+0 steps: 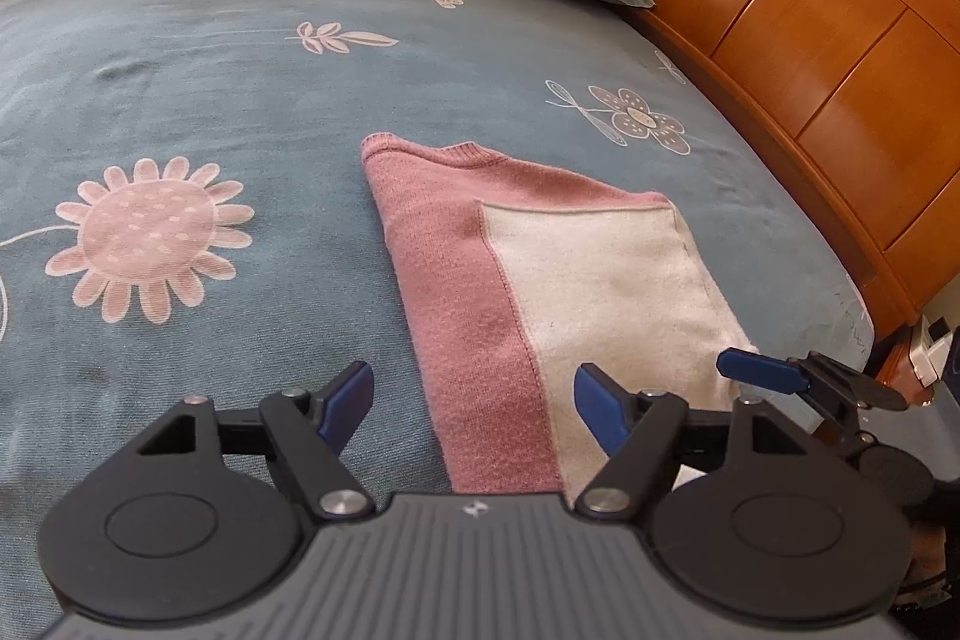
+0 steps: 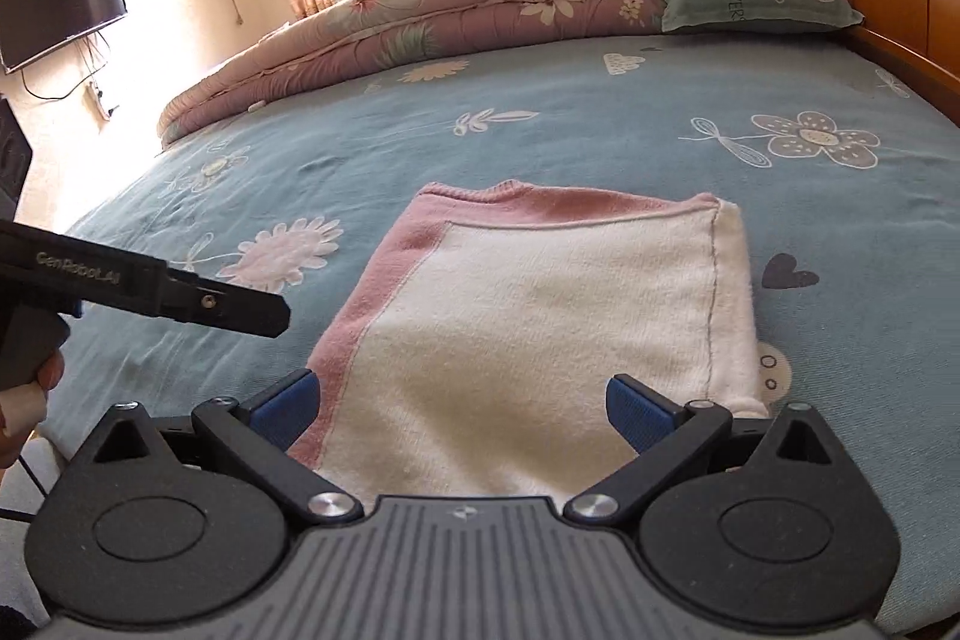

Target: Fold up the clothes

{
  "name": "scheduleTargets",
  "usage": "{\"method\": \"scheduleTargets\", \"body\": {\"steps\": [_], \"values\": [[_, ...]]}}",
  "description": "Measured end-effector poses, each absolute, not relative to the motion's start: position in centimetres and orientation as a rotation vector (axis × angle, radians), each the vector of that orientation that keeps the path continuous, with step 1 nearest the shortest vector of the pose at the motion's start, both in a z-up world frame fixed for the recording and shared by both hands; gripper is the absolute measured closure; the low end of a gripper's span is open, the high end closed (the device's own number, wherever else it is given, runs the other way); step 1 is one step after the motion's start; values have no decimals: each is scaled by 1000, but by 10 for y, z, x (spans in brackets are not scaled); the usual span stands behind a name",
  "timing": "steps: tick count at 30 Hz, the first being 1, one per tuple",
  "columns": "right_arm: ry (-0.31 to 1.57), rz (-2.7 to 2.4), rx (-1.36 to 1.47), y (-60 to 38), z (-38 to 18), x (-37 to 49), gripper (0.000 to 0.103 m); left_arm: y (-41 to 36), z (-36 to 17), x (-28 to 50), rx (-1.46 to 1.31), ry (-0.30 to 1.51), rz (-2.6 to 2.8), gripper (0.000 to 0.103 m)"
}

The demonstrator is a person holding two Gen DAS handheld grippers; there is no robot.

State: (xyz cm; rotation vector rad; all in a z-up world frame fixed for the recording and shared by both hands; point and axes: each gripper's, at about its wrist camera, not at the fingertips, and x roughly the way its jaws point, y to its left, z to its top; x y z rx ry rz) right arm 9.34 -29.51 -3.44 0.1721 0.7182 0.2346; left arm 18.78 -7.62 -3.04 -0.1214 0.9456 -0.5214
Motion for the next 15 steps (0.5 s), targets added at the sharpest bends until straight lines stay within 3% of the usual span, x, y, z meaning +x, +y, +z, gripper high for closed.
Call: {"method": "scheduleTargets", "body": {"steps": [5,15], "values": [[736,188,123,-316,-59,116,1,-69,-26,187,-123,937,-529,30],[716,188,111,-326,-49,116,1,-100,-23,199,-102,946,-648,29]]}}
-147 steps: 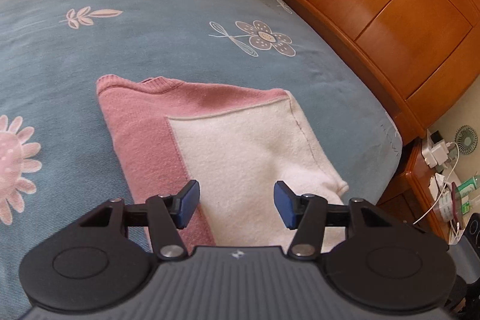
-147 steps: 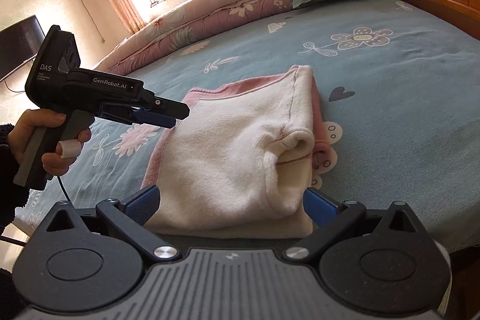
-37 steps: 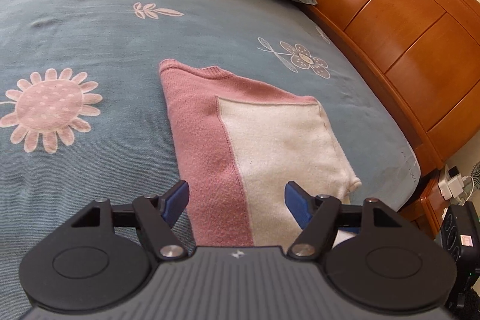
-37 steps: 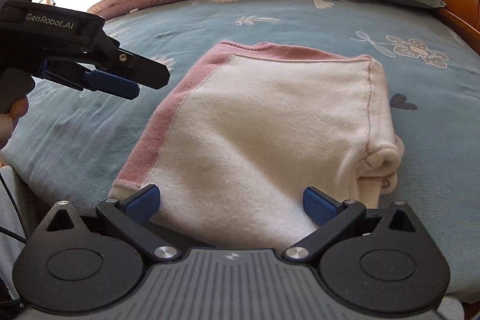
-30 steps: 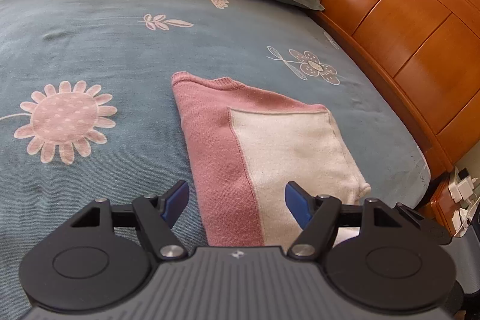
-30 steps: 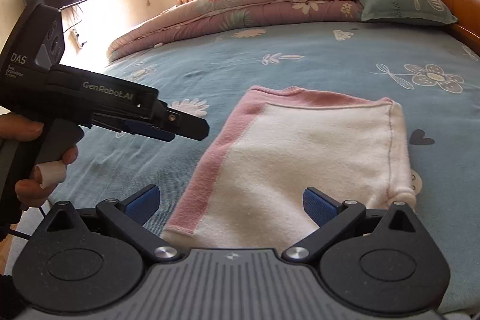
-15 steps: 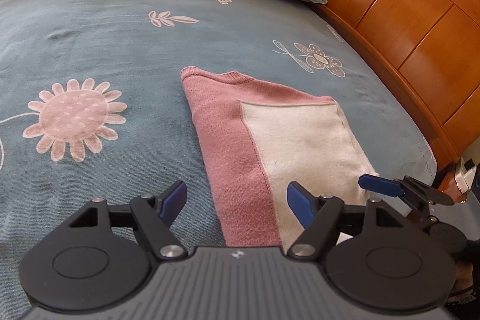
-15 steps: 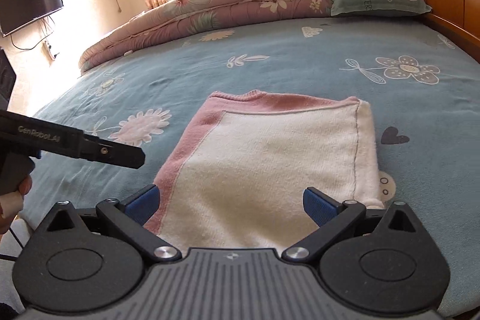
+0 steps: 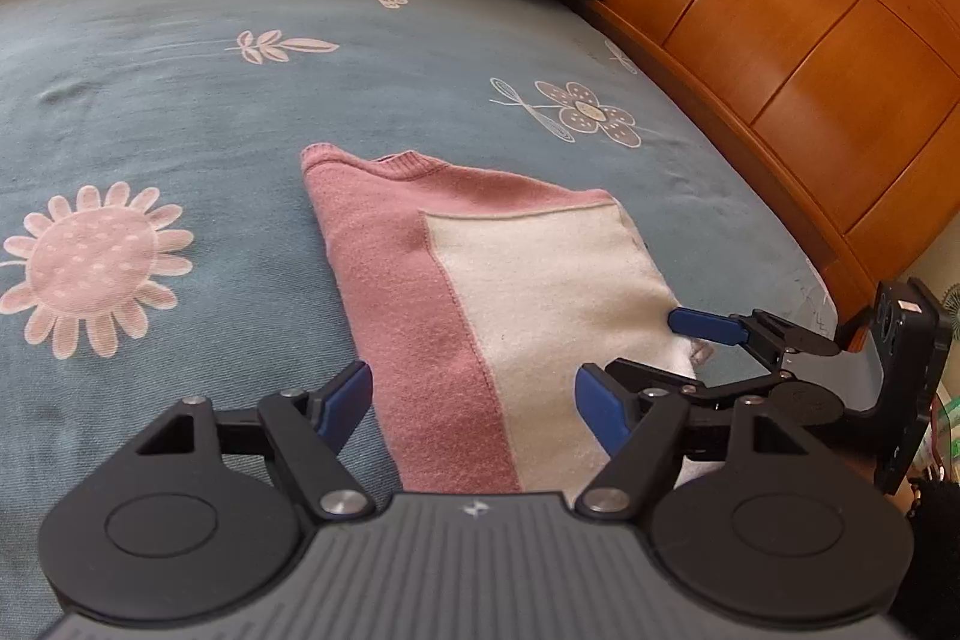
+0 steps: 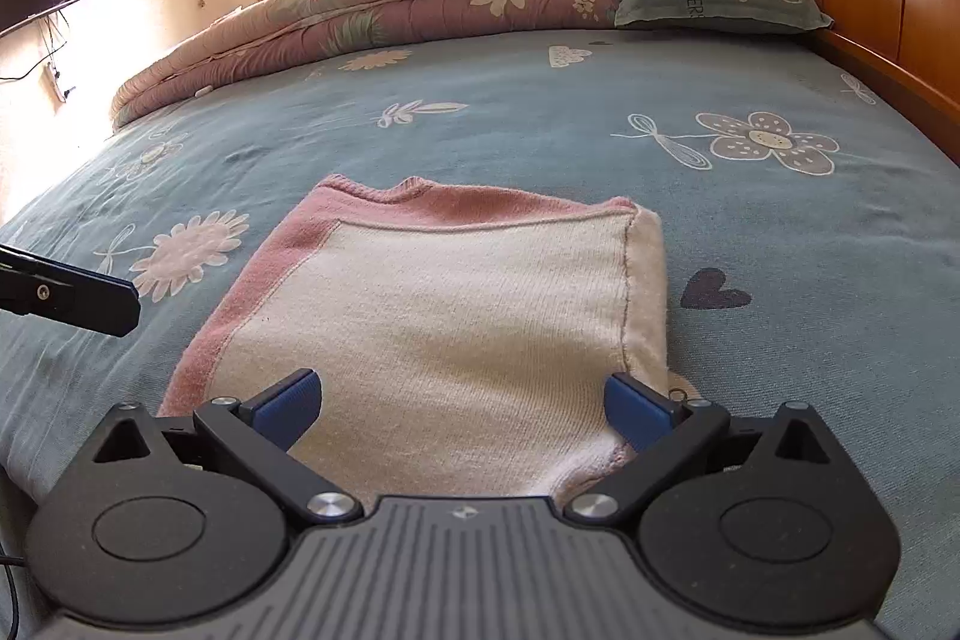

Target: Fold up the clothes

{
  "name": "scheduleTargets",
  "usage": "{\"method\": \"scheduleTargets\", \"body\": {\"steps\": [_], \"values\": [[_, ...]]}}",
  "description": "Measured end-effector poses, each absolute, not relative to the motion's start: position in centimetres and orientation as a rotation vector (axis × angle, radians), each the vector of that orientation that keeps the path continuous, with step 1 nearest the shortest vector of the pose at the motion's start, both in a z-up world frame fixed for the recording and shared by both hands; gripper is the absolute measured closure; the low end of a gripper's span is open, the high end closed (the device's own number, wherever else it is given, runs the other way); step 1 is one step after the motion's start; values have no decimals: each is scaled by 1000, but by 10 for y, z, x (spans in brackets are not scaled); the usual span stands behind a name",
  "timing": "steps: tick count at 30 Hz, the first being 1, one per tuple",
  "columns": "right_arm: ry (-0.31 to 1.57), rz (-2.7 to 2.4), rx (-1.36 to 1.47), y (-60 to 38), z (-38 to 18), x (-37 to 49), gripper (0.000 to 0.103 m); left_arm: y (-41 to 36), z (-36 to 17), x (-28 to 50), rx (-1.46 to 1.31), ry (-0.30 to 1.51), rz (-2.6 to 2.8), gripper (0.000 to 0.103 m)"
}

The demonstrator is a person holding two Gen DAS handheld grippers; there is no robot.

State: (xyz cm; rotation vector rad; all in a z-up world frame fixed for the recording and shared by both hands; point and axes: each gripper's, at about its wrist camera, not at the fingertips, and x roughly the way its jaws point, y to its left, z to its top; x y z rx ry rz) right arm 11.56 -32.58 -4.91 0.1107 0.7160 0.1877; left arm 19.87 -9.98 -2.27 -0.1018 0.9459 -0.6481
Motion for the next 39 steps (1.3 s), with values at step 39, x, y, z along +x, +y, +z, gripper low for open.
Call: {"method": "scheduleTargets", "body": {"steps": [39], "values": [[772,273,193,-287,-41,44,0,-151,-61,232,-111,1069,-766,16]]}}
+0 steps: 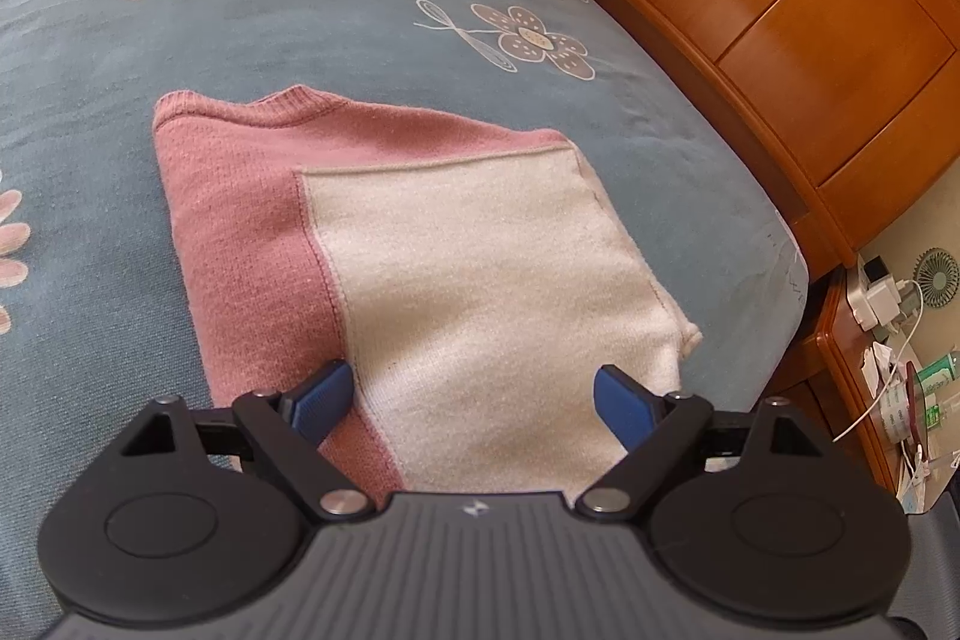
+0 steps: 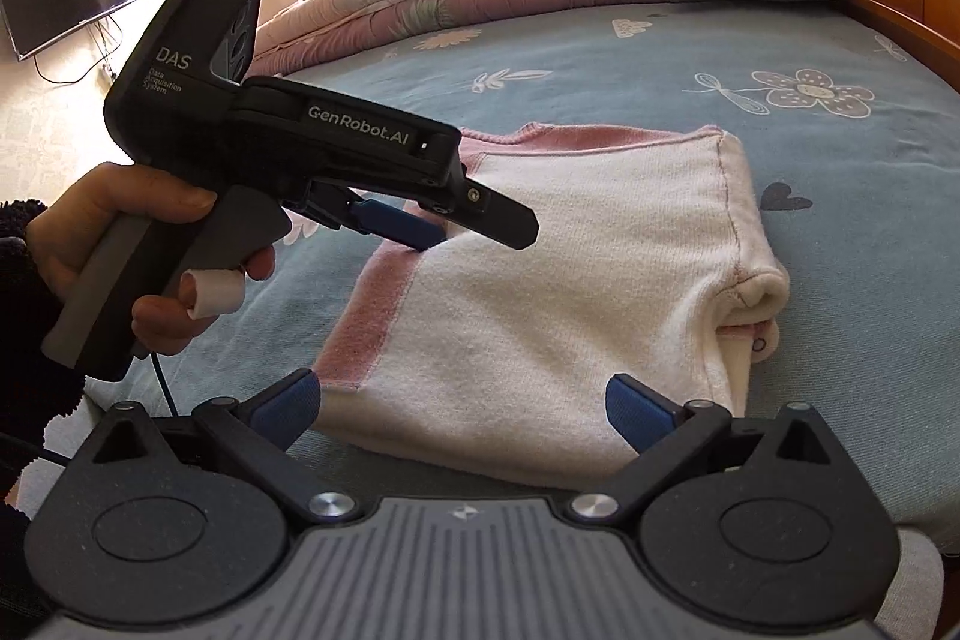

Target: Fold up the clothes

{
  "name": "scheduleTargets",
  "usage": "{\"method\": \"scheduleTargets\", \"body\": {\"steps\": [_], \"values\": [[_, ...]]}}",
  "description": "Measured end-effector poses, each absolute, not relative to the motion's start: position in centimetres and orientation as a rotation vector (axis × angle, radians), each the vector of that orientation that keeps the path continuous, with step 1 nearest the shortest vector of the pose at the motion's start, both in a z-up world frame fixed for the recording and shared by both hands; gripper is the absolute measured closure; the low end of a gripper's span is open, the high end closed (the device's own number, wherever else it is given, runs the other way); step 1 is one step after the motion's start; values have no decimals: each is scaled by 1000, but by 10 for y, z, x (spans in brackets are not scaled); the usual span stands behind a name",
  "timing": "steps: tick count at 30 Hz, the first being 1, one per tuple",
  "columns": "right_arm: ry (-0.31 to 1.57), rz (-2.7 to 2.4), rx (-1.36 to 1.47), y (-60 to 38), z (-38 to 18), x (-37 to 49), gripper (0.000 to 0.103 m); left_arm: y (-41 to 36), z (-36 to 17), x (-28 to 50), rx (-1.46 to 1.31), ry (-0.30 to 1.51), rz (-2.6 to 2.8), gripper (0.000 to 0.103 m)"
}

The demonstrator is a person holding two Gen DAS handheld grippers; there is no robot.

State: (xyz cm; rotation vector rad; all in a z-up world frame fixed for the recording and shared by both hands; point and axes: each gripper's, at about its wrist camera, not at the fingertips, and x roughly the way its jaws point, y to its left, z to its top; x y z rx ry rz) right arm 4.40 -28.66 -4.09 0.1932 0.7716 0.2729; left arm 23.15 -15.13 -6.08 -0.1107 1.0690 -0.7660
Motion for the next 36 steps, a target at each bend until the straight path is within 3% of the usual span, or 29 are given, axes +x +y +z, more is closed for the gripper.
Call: {"method": "scheduleTargets", "body": {"steps": [3,9,16,22,30,36], "values": [[827,218,175,-284,-52,47,0,-149,-57,231,-127,1070,-765,16],[765,227,220,-299,-39,31,0,-141,-32,204,-138,1039,-826,15],[804,187,231,-301,-44,36,0,-138,-55,191,-114,1128,-784,15],[804,178,234,-302,-42,35,0,-139,-31,174,-82,1061,-819,15],[807,181,239,-303,-42,34,0,-140,-58,169,-117,1148,-773,14],[763,212,293,-318,-30,29,0,-115,-37,184,-238,1056,-767,14]]}}
